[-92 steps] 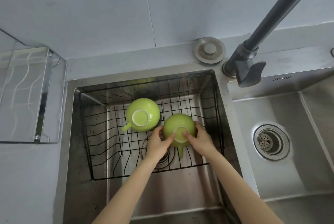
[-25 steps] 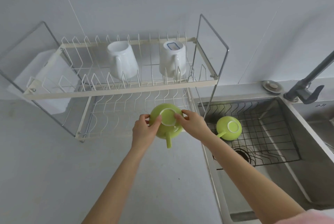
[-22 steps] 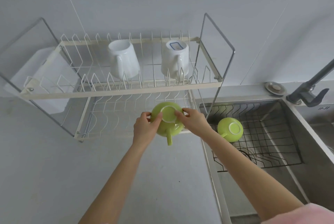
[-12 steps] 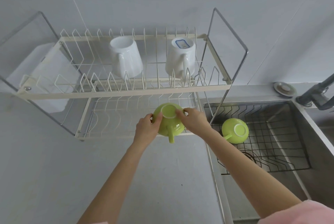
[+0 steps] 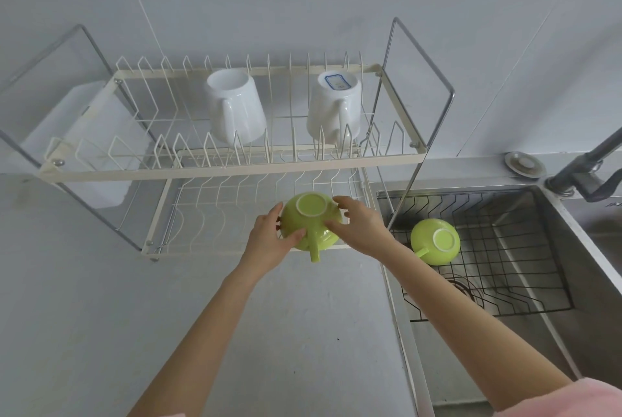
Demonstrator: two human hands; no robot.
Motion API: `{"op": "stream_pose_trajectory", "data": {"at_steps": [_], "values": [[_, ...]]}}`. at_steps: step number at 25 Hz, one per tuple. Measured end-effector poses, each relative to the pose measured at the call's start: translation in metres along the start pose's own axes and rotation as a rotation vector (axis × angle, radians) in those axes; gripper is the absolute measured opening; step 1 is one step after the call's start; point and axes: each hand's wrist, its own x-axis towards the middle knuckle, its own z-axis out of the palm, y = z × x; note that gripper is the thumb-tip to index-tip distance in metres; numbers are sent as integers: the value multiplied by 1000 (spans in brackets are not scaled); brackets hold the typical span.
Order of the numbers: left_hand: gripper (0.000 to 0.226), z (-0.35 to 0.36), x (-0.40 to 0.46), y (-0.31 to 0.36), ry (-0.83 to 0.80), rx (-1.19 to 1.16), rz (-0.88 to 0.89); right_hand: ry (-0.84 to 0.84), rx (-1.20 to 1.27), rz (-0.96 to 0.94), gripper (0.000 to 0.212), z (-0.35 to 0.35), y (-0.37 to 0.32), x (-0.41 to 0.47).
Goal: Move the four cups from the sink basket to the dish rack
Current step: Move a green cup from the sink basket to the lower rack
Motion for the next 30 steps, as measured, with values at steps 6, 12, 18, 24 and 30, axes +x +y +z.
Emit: {"op": "stream_pose_trajectory", "data": {"at_steps": [6, 12, 18, 24, 30], "values": [[71, 3, 6, 3, -39, -20, 59, 66, 43, -91, 63, 11, 8, -5], [71, 8, 30, 8, -30, 6, 71, 108, 49, -95, 66, 11, 10, 15], [69, 13, 55, 16, -35, 23, 88, 155, 117, -73, 66, 9, 18, 35], [62, 15, 63, 18, -15, 16, 109, 176, 76, -99, 61, 10, 21, 44], [64, 14, 60, 16, -32, 9, 113, 158, 41, -114, 63, 11, 25, 46]]}}
